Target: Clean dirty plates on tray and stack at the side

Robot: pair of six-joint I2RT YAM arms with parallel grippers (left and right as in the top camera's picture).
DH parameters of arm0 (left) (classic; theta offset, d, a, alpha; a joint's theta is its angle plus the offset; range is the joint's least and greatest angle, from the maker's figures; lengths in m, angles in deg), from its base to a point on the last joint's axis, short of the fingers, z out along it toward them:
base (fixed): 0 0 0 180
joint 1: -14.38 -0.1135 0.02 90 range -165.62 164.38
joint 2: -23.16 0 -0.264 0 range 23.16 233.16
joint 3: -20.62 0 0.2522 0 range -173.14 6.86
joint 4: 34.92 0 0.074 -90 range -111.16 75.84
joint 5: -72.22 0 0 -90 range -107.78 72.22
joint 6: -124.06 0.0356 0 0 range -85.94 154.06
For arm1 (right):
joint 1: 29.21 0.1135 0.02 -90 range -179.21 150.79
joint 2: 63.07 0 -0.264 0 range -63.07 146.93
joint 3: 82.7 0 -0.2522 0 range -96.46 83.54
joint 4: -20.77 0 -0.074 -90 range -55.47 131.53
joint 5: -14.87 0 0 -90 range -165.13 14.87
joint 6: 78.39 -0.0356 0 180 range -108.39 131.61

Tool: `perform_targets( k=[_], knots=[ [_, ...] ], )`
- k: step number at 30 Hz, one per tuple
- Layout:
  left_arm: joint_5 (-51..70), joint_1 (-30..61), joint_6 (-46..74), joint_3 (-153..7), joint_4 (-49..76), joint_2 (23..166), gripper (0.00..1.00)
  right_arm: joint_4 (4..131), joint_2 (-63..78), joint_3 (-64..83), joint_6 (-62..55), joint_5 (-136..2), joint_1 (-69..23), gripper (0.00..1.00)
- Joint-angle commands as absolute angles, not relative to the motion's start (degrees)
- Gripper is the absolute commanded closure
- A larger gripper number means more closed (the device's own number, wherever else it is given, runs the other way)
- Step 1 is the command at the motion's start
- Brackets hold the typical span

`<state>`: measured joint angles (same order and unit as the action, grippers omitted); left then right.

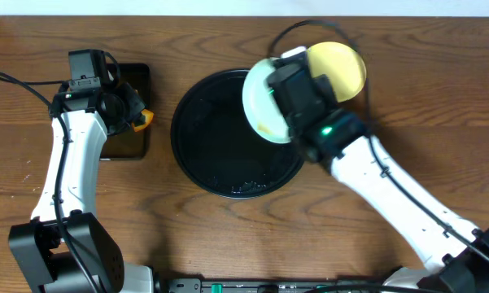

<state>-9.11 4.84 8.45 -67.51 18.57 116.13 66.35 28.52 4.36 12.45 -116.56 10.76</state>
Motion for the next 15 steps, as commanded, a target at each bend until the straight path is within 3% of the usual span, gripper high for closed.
perform_targets(
  k=[1,15],
  knots=[
    [-9.2,4.7,9.0,-67.4,18.7,116.4,0.91,63.0,28.3,3.5,22.2,-132.9,15.3,0.99],
    [-9.2,4.7,9.0,-67.4,18.7,116.4,0.91,48.6,28.3,3.5,59.4,-135.8,22.2,0.99]
  ],
)
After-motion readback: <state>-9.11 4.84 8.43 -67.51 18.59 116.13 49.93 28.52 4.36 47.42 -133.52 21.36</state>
